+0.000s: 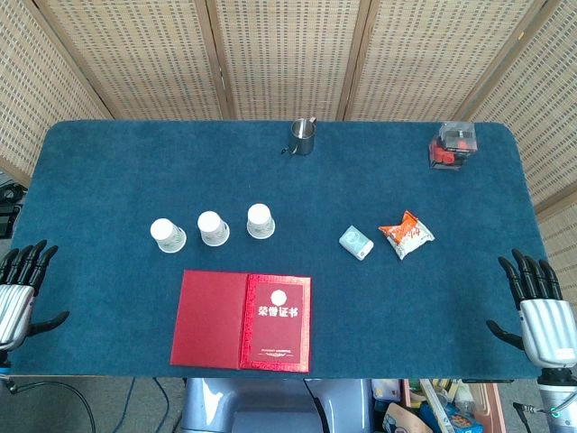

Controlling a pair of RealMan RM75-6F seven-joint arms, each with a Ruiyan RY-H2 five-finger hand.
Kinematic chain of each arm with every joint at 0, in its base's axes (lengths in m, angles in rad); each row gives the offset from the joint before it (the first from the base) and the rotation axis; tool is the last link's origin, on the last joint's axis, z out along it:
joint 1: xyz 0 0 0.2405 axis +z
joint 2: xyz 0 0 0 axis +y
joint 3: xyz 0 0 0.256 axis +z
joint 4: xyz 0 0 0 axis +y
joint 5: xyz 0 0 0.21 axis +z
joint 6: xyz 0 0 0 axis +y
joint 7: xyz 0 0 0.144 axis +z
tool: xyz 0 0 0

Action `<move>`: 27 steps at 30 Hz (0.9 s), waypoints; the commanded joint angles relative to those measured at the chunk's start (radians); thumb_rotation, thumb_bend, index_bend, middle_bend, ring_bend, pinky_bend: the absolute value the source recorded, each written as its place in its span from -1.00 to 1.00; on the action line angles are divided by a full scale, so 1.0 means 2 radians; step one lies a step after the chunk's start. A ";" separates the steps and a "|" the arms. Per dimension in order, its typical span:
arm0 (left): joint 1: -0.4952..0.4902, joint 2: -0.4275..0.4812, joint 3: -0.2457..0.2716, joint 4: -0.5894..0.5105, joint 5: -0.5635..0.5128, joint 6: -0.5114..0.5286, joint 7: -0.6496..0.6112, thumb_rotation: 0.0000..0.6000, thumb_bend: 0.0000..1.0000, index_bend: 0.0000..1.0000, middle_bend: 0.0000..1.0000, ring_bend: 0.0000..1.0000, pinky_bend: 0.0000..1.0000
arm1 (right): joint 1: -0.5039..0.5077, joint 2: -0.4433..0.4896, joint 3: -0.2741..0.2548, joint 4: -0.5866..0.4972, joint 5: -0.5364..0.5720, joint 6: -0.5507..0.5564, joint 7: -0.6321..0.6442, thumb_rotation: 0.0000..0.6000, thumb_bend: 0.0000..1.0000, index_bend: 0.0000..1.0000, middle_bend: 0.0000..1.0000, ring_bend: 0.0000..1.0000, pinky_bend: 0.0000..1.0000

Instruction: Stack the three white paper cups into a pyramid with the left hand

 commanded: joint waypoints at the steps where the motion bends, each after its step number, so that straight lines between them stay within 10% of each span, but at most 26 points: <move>1: -0.003 -0.004 0.000 0.001 -0.005 -0.006 0.006 1.00 -0.78 -1.00 -1.00 -1.00 -1.00 | 0.000 0.002 0.001 -0.001 0.001 0.000 0.004 1.00 -1.00 -1.00 -1.00 -1.00 -1.00; 12: -0.014 -0.010 -0.009 0.006 -0.006 -0.014 0.002 1.00 -0.78 -1.00 -1.00 -1.00 -1.00 | 0.002 0.007 0.002 -0.004 0.001 -0.003 0.010 1.00 -1.00 -1.00 -1.00 -1.00 -1.00; 27: -0.231 -0.095 -0.109 0.066 -0.138 -0.275 0.037 1.00 -0.78 -1.00 -1.00 -1.00 -1.00 | 0.011 0.010 0.007 -0.002 0.025 -0.032 0.023 1.00 -1.00 -1.00 -1.00 -1.00 -1.00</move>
